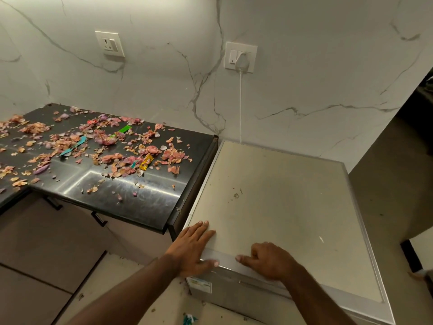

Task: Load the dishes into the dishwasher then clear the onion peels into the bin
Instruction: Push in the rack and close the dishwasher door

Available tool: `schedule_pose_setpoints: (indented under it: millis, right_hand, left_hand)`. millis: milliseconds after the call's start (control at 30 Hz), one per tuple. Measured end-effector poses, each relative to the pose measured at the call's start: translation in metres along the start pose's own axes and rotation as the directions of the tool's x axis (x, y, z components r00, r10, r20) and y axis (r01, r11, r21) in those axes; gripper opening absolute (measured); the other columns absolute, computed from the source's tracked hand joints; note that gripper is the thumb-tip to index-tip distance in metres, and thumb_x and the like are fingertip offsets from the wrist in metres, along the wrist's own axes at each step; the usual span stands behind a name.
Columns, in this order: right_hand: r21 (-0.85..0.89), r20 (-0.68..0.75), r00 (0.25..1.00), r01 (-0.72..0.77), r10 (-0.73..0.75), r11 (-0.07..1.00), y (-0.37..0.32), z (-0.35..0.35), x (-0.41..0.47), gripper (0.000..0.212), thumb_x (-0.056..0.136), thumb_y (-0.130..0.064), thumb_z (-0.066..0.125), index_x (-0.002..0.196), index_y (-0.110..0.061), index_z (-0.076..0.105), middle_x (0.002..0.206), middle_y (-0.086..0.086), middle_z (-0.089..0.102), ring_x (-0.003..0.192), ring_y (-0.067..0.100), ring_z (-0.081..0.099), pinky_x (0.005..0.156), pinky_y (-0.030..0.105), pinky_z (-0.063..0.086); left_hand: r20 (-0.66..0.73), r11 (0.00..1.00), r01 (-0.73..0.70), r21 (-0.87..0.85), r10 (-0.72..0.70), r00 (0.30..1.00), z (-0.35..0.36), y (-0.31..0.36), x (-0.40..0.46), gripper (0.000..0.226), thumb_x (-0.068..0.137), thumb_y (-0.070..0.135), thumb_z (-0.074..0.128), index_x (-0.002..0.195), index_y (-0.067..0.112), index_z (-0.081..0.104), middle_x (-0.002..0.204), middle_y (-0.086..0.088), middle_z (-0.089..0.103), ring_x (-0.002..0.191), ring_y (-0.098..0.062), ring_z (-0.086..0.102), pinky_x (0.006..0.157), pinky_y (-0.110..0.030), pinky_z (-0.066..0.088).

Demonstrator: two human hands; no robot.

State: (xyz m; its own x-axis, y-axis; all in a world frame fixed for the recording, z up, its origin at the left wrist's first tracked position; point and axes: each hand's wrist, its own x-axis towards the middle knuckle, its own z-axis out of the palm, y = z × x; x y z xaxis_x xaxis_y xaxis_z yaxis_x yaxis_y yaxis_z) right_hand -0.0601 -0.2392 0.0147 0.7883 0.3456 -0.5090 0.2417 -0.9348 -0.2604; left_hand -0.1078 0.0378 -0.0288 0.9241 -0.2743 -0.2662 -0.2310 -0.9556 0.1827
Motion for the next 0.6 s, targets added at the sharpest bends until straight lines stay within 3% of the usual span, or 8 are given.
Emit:
schedule_pose_setpoints:
  millis: [100, 167, 200, 267, 367, 433, 533, 600]
  right_hand:
    - [0.003, -0.18, 0.983, -0.039, 0.039, 0.999, 0.005, -0.014, 0.01, 0.051, 0.091, -0.078, 0.05, 0.091, -0.029, 0.065, 0.099, -0.005, 0.067, 0.089, 0.015, 0.062, 0.082, 0.033, 0.055]
    - [-0.024, -0.332, 0.941, -0.081, 0.068, 0.996, 0.014, -0.026, 0.025, 0.042, 0.094, -0.064, 0.058, 0.115, -0.029, 0.068, 0.12, -0.002, 0.066, 0.107, 0.018, 0.062, 0.091, 0.036, 0.057]
    - [-0.022, -0.362, 0.928, -0.105, 0.09, 0.994, 0.016, -0.035, 0.034, 0.049, 0.094, -0.061, 0.06, 0.129, -0.027, 0.063, 0.133, 0.001, 0.061, 0.118, 0.021, 0.059, 0.096, 0.038, 0.056]
    - [-0.033, -0.307, 0.937, -0.182, 0.163, 0.983, 0.022, -0.05, 0.051, 0.068, 0.09, -0.064, 0.064, 0.143, -0.023, 0.053, 0.146, 0.004, 0.055, 0.13, 0.025, 0.055, 0.102, 0.038, 0.052]
    - [-0.06, -0.129, 0.961, -0.254, 0.244, 0.965, 0.021, -0.072, 0.071, 0.068, 0.076, -0.071, 0.076, 0.119, -0.021, 0.062, 0.128, 0.003, 0.068, 0.116, 0.024, 0.065, 0.087, 0.031, 0.052]
    - [-0.081, -0.073, 0.962, -0.268, 0.263, 0.96, 0.013, -0.084, 0.082, 0.065, 0.07, -0.068, 0.083, 0.109, -0.02, 0.062, 0.121, 0.004, 0.07, 0.111, 0.024, 0.067, 0.083, 0.03, 0.051]
    - [-0.098, -0.066, 0.957, -0.288, 0.283, 0.952, -0.004, -0.102, 0.105, 0.068, 0.069, -0.058, 0.09, 0.116, -0.02, 0.061, 0.127, 0.004, 0.067, 0.117, 0.025, 0.066, 0.091, 0.033, 0.054]
    - [-0.133, -0.044, 0.951, -0.309, 0.306, 0.942, -0.013, -0.107, 0.115, 0.063, 0.067, -0.053, 0.093, 0.108, -0.022, 0.057, 0.13, 0.003, 0.066, 0.121, 0.026, 0.065, 0.095, 0.035, 0.055]
  left_hand:
    - [-0.021, 1.0, -0.003, -0.024, 0.003, 1.0, -0.017, 0.009, 0.0, 0.094, 0.089, 0.089, 0.029, 0.162, 0.031, 0.024, 0.172, 0.0, 0.019, 0.159, -0.023, 0.014, 0.127, -0.045, 0.016]
    - [-0.007, 1.0, -0.016, -0.016, 0.016, 1.0, -0.031, 0.009, 0.006, 0.091, 0.089, 0.09, 0.026, 0.154, 0.028, 0.041, 0.157, 0.001, 0.044, 0.144, -0.02, 0.038, 0.118, -0.043, 0.036]
    - [0.012, 1.0, -0.014, -0.008, 0.014, 1.0, -0.041, 0.006, 0.014, 0.088, 0.089, 0.09, 0.025, 0.146, 0.027, 0.05, 0.146, 0.002, 0.054, 0.133, -0.018, 0.047, 0.11, -0.042, 0.043]
    - [0.058, 1.0, -0.012, 0.022, 0.011, 0.998, -0.062, -0.001, 0.033, 0.08, 0.092, 0.087, 0.024, 0.124, 0.026, 0.065, 0.121, 0.002, 0.065, 0.111, -0.017, 0.059, 0.097, -0.043, 0.052]
    - [0.106, 0.991, -0.077, 0.105, 0.066, 0.992, -0.09, -0.018, 0.069, 0.071, 0.097, 0.08, 0.027, 0.1, 0.023, 0.069, 0.098, 0.001, 0.069, 0.088, -0.02, 0.066, 0.085, -0.045, 0.058]
    - [0.06, 0.989, -0.095, 0.117, 0.089, 0.994, -0.108, -0.028, 0.095, 0.063, 0.099, 0.076, 0.033, 0.104, 0.024, 0.069, 0.1, 0.002, 0.07, 0.088, -0.019, 0.067, 0.083, -0.043, 0.059]
    - [-0.045, 0.986, -0.121, 0.114, 0.127, 0.991, -0.152, -0.044, 0.14, 0.05, 0.103, 0.064, 0.044, 0.113, 0.022, 0.068, 0.109, 0.0, 0.066, 0.094, -0.016, 0.065, 0.083, -0.038, 0.06]
    - [-0.157, 0.982, -0.137, 0.13, 0.157, 0.975, -0.184, -0.053, 0.166, 0.042, 0.103, 0.055, 0.051, 0.114, 0.019, 0.069, 0.114, -0.002, 0.065, 0.094, -0.015, 0.065, 0.081, -0.035, 0.06]
